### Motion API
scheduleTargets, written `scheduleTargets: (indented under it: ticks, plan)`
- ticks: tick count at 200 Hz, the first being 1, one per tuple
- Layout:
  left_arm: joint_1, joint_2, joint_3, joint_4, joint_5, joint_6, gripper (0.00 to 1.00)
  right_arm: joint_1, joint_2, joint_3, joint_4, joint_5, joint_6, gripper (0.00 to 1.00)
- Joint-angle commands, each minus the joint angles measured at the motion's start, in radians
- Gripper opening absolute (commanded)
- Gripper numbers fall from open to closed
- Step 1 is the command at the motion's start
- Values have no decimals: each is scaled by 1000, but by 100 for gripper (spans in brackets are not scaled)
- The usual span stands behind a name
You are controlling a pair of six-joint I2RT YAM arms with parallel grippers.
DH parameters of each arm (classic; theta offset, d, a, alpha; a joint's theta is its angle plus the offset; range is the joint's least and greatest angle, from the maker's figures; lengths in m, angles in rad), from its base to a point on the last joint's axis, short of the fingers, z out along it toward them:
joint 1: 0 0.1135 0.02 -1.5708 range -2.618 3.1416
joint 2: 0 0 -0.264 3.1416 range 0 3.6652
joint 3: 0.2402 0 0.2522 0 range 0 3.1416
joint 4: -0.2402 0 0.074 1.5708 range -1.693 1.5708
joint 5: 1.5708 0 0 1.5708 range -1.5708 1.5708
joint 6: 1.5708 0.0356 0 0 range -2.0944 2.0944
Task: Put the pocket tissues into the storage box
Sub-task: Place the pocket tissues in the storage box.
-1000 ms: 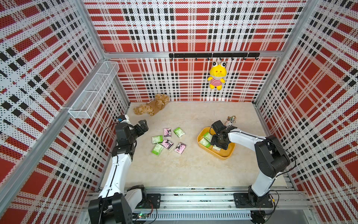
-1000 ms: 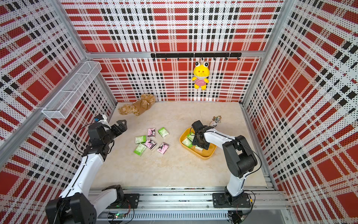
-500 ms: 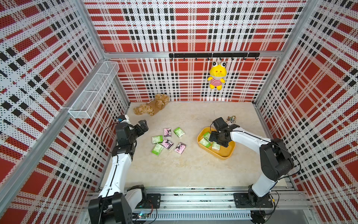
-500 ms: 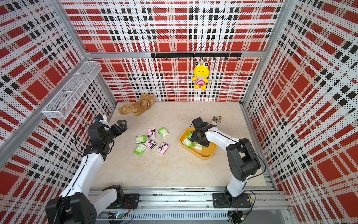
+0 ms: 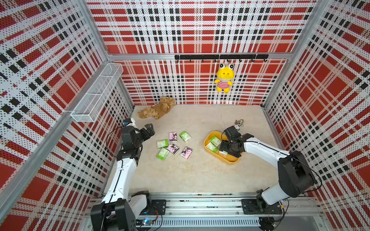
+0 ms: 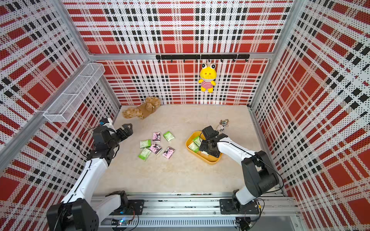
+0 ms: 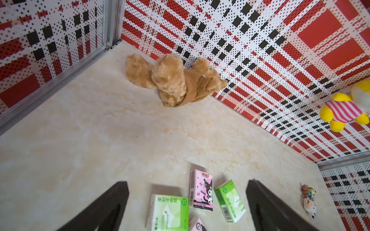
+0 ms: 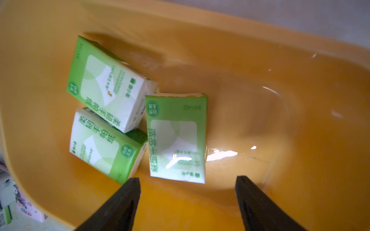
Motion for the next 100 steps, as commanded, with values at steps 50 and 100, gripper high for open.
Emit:
scheduleTargets:
  ticks: [50, 100]
  plan:
    - [-14, 0, 14, 15, -18, 7, 99, 2, 42, 7, 129, -81, 20, 82]
    - [-15, 1, 11, 14, -22, 12, 99, 11, 87, 31, 143, -91, 13, 81]
